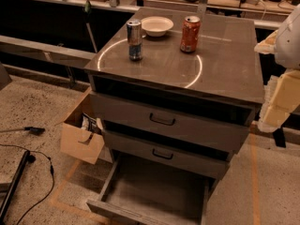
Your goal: Place coke can into bottom drawer
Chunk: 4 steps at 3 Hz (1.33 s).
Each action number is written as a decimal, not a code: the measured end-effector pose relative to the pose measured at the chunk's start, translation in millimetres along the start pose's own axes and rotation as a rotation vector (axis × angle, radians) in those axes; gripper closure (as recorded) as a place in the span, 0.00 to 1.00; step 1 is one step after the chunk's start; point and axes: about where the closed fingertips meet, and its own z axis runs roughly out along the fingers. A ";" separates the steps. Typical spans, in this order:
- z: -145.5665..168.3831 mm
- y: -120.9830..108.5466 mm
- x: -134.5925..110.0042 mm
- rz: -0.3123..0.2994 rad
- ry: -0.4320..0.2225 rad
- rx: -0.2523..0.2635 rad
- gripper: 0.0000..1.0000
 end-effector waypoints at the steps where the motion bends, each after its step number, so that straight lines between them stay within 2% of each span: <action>1: 0.0 0.0 0.0 0.000 0.000 0.000 0.00; 2: 3.2 -13.4 4.1 0.042 -0.074 0.033 0.00; 3: 14.4 -59.3 18.6 0.136 -0.268 0.121 0.00; 4: 32.2 -102.7 27.9 0.236 -0.433 0.182 0.00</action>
Offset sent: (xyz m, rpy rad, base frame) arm 0.0669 -0.0453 0.0011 0.3913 -0.2214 -0.1471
